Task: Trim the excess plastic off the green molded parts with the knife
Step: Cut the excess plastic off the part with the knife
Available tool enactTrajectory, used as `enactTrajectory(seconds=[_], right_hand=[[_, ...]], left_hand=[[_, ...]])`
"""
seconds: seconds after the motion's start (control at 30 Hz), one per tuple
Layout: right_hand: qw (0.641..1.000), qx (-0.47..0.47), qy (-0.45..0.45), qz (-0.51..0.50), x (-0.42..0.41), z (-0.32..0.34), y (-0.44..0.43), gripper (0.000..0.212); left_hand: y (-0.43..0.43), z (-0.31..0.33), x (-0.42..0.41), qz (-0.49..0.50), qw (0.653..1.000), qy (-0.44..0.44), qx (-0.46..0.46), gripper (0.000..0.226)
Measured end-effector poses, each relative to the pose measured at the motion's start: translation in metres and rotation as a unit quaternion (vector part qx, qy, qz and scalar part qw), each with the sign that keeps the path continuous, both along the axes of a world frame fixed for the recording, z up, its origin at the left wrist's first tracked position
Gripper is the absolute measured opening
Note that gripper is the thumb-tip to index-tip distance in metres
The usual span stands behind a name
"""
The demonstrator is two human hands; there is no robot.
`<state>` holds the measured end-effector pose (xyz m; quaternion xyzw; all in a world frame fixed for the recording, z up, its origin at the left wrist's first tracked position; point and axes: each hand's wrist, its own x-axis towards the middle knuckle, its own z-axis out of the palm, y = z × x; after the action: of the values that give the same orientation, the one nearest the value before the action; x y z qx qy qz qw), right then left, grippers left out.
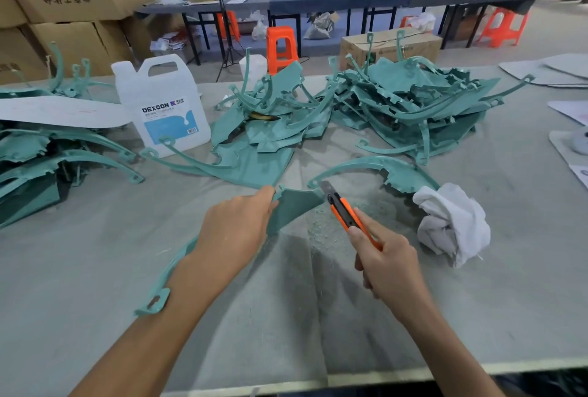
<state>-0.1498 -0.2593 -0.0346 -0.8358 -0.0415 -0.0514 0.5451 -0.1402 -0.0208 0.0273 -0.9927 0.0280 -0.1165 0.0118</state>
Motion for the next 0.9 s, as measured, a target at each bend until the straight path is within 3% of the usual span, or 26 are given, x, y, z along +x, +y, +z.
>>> enactTrajectory(seconds=[0.2, 0.27, 0.37, 0.47, 0.6, 0.67, 0.8, 0.87, 0.9], right_hand=[[0.997, -0.069, 0.029, -0.035, 0.011, -0.002, -0.011, 0.041], [0.998, -0.041, 0.009, -0.056, 0.010, -0.002, -0.009, 0.037], [0.998, 0.031, -0.020, -0.053, 0.005, 0.005, 0.001, 0.017], [0.997, 0.050, -0.046, -0.038, 0.009, 0.017, 0.011, 0.032], [0.999, 0.012, -0.039, 0.005, 0.016, 0.034, 0.027, 0.028], [0.999, 0.025, -0.038, 0.005, 0.015, 0.033, 0.033, 0.030], [0.995, 0.075, -0.049, -0.037, 0.012, 0.030, 0.038, 0.034], [0.992, 0.108, -0.049, -0.048, 0.014, 0.031, 0.035, 0.034], [0.990, 0.127, -0.041, -0.046, 0.014, 0.031, 0.033, 0.035]], left_hand=[[-0.004, 0.001, 0.001, -0.013, 1.000, 0.002, 0.012, 0.027], [-0.002, 0.001, 0.000, -0.010, 1.000, 0.004, -0.001, 0.027], [0.002, 0.002, -0.006, -0.026, 1.000, 0.003, -0.004, 0.026], [0.003, 0.009, -0.012, -0.067, 0.996, 0.001, -0.052, 0.020], [0.003, 0.023, -0.018, -0.100, 0.989, 0.025, -0.108, 0.022], [0.006, 0.027, -0.020, -0.086, 0.990, -0.022, -0.113, 0.020], [0.003, 0.017, -0.037, -0.142, 0.949, -0.248, -0.136, 0.022], [-0.003, -0.003, -0.052, -0.183, 0.915, -0.297, -0.201, 0.011], [-0.003, -0.013, -0.058, -0.156, 0.907, -0.285, -0.268, 0.006]])
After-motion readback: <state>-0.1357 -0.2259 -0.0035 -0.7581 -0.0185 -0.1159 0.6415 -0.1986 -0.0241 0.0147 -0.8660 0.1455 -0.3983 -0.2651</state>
